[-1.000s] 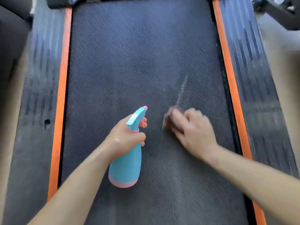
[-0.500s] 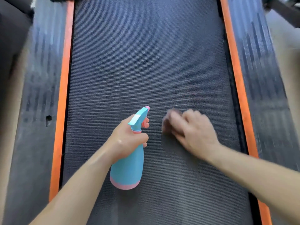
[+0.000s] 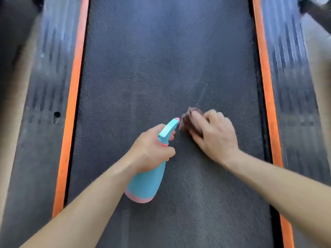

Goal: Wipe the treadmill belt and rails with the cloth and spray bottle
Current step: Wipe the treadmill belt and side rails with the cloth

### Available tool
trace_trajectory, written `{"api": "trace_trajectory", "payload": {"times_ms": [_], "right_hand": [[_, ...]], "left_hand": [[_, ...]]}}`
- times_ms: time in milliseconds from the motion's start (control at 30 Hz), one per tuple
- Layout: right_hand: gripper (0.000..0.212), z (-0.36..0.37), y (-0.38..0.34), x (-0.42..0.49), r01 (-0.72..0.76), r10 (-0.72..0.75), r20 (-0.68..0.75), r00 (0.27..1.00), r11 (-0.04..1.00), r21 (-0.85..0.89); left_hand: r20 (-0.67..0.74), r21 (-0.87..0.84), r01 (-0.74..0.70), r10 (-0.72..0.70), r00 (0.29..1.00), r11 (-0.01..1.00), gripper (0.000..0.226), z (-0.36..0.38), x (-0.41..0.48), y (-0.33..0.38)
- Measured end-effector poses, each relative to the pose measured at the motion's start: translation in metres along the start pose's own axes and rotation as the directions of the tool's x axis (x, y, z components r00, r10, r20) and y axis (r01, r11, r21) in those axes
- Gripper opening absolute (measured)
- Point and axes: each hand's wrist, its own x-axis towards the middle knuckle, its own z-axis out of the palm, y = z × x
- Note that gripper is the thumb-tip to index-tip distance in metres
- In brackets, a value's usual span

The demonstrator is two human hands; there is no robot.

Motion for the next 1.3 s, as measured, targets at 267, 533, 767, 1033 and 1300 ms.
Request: {"api": "trace_trajectory", "payload": {"times_ms": [267,533,767,1033,1300], "right_hand": [[0.062,0.004,-0.015,-0.055,0.169,-0.169,0.047,0.984,0.986,0.011],[0.062,-0.005,-0.007,-0.052,0.413,-0.414,0.017,0.91,0.91,0.009],[0.049,-0.033,0.001,0.021,-0.044,-0.002,0.172,0.985,0.963,0.266],[0.04,-0.055,0.022,0.073,-0.389,0.366,0.14,0.92,0.898,0.206],[0.044,-0.061,0.038,0.085,-0.44,0.436,0.061,0.898,0.878,0.187]], "left_hand": [[-0.035,-0.126,0.009,-0.013,0.999,0.992,0.048,-0.007,-0.006,-0.009],[-0.071,-0.112,-0.009,0.001,0.997,0.994,0.064,-0.003,-0.015,-0.006],[-0.091,-0.125,0.001,-0.013,0.996,0.992,0.056,-0.009,-0.02,-0.007],[-0.105,-0.049,0.015,-0.02,0.994,0.999,0.057,-0.008,-0.023,-0.003],[-0.131,-0.032,0.015,-0.019,0.991,0.999,0.059,-0.01,-0.022,-0.005]]}}
